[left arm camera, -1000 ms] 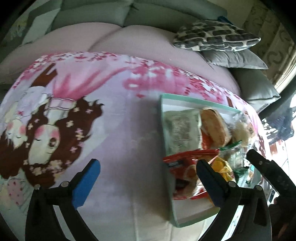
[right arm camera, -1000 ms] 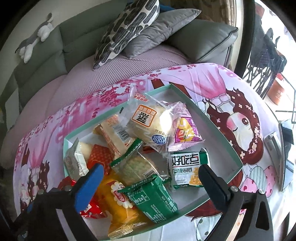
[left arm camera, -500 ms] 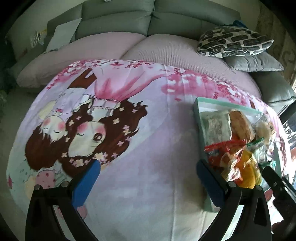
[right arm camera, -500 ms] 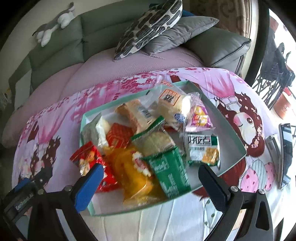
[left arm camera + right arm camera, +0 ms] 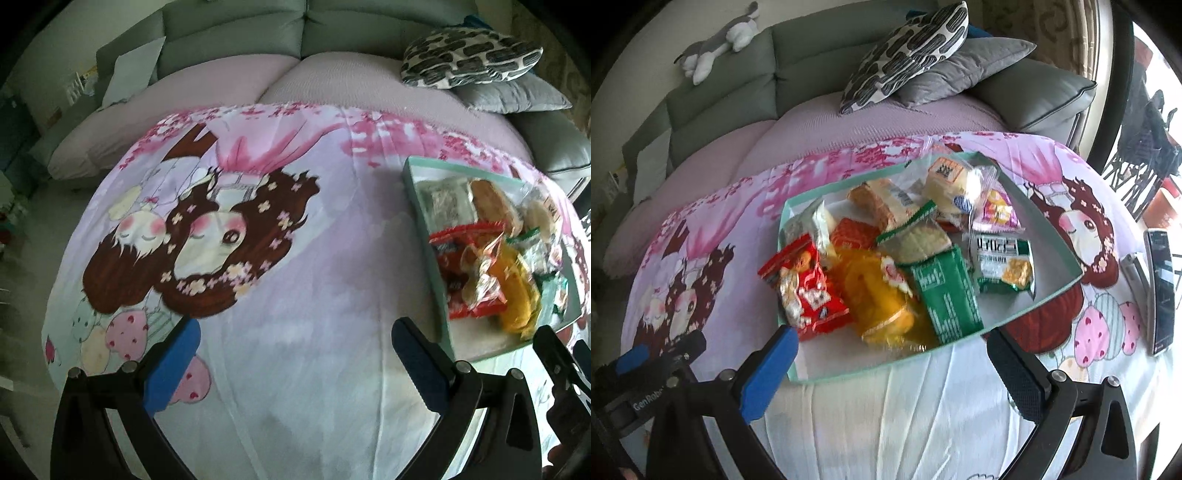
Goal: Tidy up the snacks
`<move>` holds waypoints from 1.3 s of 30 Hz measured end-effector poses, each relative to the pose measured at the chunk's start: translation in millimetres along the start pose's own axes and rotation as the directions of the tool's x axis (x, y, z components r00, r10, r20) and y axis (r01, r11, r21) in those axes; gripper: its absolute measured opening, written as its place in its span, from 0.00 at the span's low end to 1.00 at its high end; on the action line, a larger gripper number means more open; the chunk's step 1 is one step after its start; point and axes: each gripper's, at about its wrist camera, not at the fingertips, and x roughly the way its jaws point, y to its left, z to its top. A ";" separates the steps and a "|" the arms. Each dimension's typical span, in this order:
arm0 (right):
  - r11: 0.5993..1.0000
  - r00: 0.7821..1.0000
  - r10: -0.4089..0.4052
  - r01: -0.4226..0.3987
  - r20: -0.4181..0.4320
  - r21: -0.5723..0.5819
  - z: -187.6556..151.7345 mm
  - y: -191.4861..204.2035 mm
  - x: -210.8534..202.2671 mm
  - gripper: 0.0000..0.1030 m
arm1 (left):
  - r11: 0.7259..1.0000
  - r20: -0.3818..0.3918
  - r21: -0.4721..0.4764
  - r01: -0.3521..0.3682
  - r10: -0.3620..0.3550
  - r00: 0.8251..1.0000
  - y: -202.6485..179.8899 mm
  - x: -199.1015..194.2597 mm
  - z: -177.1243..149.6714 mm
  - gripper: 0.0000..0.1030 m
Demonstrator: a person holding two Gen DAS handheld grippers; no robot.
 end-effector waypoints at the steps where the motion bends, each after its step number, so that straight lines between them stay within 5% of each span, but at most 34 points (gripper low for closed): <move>1: 1.000 1.000 0.000 0.000 -0.004 0.000 -2.8 -0.4 -0.1 1.00 | 1.000 -0.006 -0.001 -0.006 0.006 1.000 1.3 -0.3 -1.0 1.00; 39: 1.000 0.999 -0.018 0.019 -0.027 0.014 -7.6 -13.9 12.1 1.00 | 0.997 -0.040 0.074 0.015 -0.012 0.999 -0.8 21.3 2.6 1.00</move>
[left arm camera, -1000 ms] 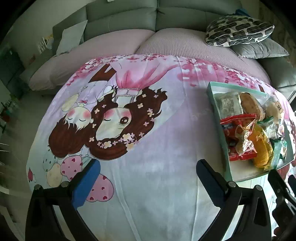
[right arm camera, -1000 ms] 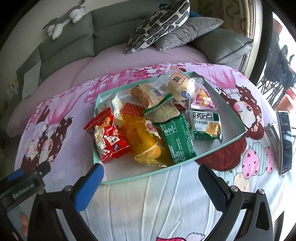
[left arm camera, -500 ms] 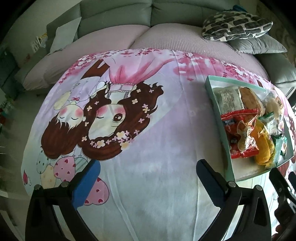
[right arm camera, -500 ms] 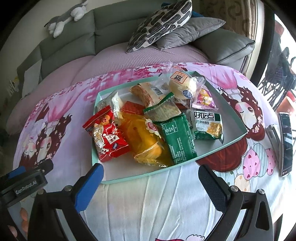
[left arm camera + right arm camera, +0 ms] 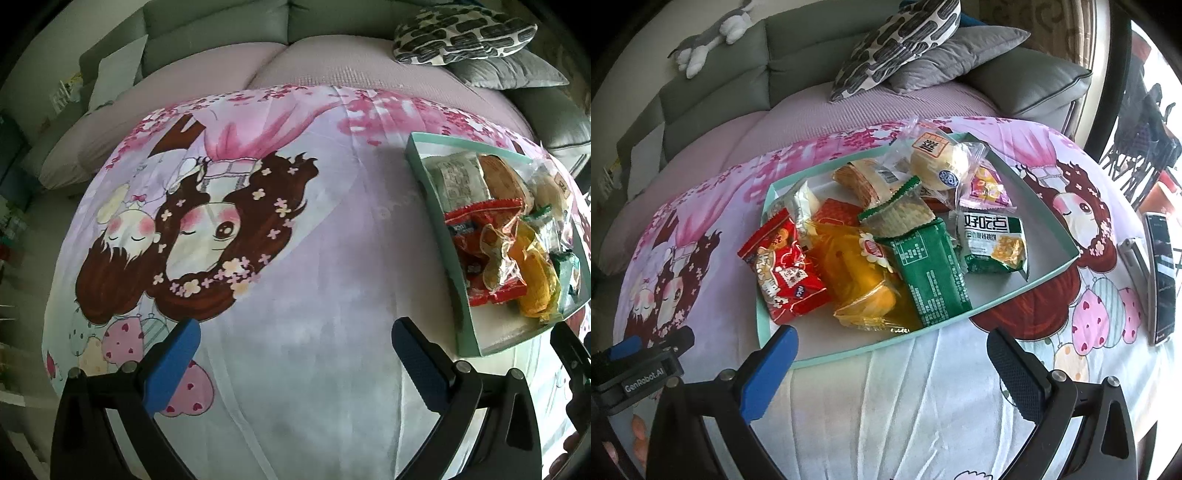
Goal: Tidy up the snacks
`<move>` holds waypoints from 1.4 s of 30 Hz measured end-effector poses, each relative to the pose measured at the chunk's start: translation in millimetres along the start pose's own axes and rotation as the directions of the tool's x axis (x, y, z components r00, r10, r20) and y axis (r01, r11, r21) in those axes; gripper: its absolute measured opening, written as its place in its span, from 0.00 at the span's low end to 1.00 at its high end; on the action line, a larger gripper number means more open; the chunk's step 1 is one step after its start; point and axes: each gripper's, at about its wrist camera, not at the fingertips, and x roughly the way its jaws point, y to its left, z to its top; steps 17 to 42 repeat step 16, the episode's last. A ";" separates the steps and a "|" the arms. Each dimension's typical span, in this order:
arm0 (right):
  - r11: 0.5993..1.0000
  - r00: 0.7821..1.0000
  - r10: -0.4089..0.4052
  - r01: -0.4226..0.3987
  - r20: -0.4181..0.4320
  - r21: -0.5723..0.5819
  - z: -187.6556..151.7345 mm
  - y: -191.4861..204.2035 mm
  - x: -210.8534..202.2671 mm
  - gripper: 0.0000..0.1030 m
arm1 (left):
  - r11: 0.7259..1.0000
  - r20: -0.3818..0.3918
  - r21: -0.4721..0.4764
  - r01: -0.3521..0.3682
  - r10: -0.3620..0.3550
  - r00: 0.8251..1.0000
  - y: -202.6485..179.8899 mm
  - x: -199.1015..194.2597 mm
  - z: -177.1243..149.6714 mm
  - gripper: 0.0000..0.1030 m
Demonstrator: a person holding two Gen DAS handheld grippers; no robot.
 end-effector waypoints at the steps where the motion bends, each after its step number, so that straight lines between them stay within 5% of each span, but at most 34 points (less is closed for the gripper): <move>1: 1.000 1.000 0.000 0.000 -0.001 0.002 -0.1 -0.5 0.1 1.00 | 1.000 -0.002 0.003 0.003 -0.003 1.000 -1.1 0.4 -0.2 1.00; 42: 1.000 1.000 -0.001 0.001 -0.015 0.003 -1.6 -0.2 2.6 1.00 | 1.000 0.028 0.018 0.017 -0.018 0.999 -4.2 -3.1 -1.9 1.00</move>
